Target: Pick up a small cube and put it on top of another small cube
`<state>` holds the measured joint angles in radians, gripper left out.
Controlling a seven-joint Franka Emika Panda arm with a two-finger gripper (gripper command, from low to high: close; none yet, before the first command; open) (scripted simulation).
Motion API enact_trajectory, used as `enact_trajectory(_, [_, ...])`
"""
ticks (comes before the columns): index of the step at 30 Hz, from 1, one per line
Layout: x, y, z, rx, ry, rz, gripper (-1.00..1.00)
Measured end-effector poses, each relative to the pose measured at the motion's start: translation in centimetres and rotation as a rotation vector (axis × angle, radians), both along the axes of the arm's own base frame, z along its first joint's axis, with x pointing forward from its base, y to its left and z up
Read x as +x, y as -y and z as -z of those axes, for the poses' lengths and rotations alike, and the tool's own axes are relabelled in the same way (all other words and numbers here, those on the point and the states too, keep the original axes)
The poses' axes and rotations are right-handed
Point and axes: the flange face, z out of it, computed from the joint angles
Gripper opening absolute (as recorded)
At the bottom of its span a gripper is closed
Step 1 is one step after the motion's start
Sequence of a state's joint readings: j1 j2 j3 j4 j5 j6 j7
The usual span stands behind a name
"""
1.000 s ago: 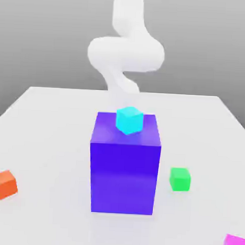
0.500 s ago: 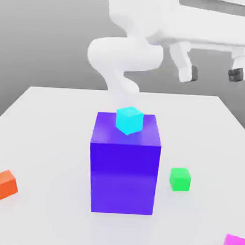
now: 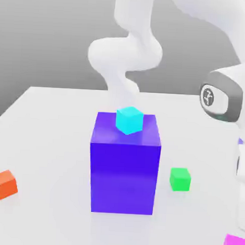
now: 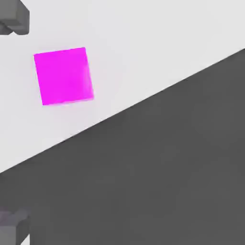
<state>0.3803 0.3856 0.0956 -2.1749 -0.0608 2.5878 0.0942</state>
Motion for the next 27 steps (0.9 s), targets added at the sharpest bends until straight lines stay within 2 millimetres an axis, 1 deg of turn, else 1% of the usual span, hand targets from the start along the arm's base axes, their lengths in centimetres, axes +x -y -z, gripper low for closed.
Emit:
enact_trajectory(2, [-0.4,-0.6,3.3,-0.013,-0.018,-0.036,0.00])
enact_trajectory(4, [-0.6,-0.8,6.4,-0.017,-0.023,-0.045,0.00])
enact_trajectory(5, [-0.6,-0.8,7.9,-0.017,-0.024,-0.046,-1.00])
enact_trajectory(10, [-0.6,-0.8,7.9,-0.018,-0.025,-0.046,-1.00])
enact_trajectory(11, [-0.7,-0.8,8.6,-0.018,-0.025,-0.047,-1.00])
enact_trajectory(12, [-0.7,-0.8,8.2,-0.018,-0.026,-0.048,-1.00])
enact_trajectory(13, [-0.6,-0.8,7.2,-0.018,-0.026,-0.048,-1.00])
enact_trajectory(16, [-0.8,-0.8,3.2,-0.016,-0.027,-0.047,-1.00])
enact_trajectory(17, [-1.5,-0.8,2.3,-0.003,-0.033,-0.038,-1.00])
enact_trajectory(22, [-6.9,-0.9,-1.0,0.069,-0.071,0.020,-1.00])
enact_trajectory(27, [-13.0,-0.3,-3.2,0.099,-0.089,0.067,-1.00])
